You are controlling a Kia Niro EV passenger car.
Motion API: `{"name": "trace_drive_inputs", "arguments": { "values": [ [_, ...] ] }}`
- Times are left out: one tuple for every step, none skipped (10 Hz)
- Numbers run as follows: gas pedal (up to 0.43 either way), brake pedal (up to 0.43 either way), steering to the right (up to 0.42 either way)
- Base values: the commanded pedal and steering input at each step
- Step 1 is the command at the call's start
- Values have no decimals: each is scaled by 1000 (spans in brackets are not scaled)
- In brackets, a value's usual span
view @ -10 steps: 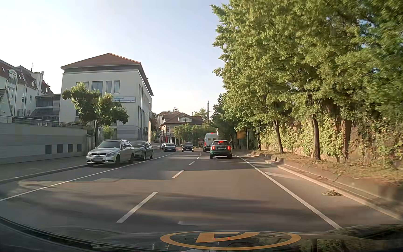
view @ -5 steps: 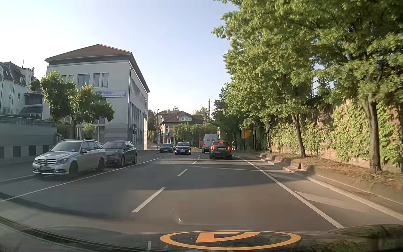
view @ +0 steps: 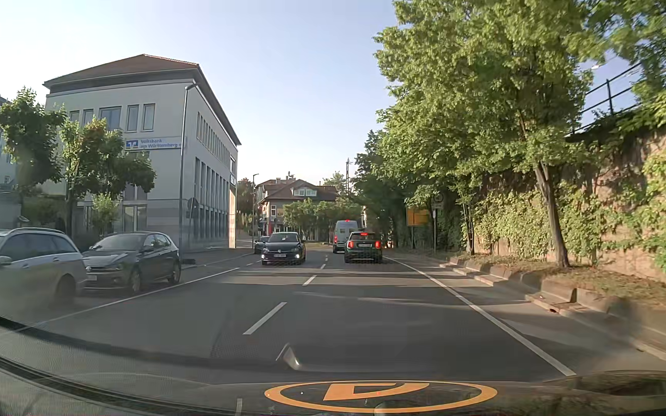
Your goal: Follow the waypoints while adhering to traffic rules and regulations
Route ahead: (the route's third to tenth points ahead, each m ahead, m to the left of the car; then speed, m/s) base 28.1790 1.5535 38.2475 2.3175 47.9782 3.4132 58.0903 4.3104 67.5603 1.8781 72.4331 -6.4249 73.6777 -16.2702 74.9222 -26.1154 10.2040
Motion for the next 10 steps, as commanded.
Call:
{"name": "trace_drive_inputs", "arguments": {
  "values": [
    [87, 0, -5],
    [79, 0, -5],
    [79, 0, -5],
    [79, 0, -5],
    [79, 0, -5],
    [67, 0, -5],
    [67, 0, -5],
    [67, 0, -5],
    [59, 0, -5],
    [47, 0, -5]
  ]
}}
